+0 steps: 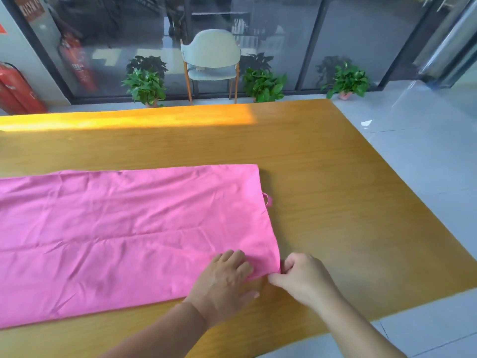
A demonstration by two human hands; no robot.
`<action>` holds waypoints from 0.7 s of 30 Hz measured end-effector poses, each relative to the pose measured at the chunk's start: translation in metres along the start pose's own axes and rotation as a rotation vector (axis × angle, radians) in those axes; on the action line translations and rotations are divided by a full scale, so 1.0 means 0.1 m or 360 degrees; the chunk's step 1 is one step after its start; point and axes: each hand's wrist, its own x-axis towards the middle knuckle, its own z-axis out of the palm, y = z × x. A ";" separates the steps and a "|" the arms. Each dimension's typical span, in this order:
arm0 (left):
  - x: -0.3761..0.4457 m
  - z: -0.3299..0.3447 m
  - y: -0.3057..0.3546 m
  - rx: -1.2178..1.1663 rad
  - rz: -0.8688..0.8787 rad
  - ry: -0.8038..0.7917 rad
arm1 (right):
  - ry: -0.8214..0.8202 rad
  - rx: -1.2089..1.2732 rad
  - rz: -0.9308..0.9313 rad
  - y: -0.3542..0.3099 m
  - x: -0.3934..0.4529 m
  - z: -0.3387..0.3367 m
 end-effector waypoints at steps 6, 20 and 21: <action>0.08 0.05 -0.07 0.0120 0.0024 0.0116 | 0.0018 0.0354 0.0057 0.03 0.06 0.04; 0.10 -0.07 -0.04 0.0272 0.0045 0.0384 | 0.0073 0.0935 -0.0017 -0.10 0.04 -0.01; 0.10 -0.10 -0.03 0.0289 0.0062 0.0386 | 0.0095 0.0892 -0.0044 -0.10 0.05 -0.02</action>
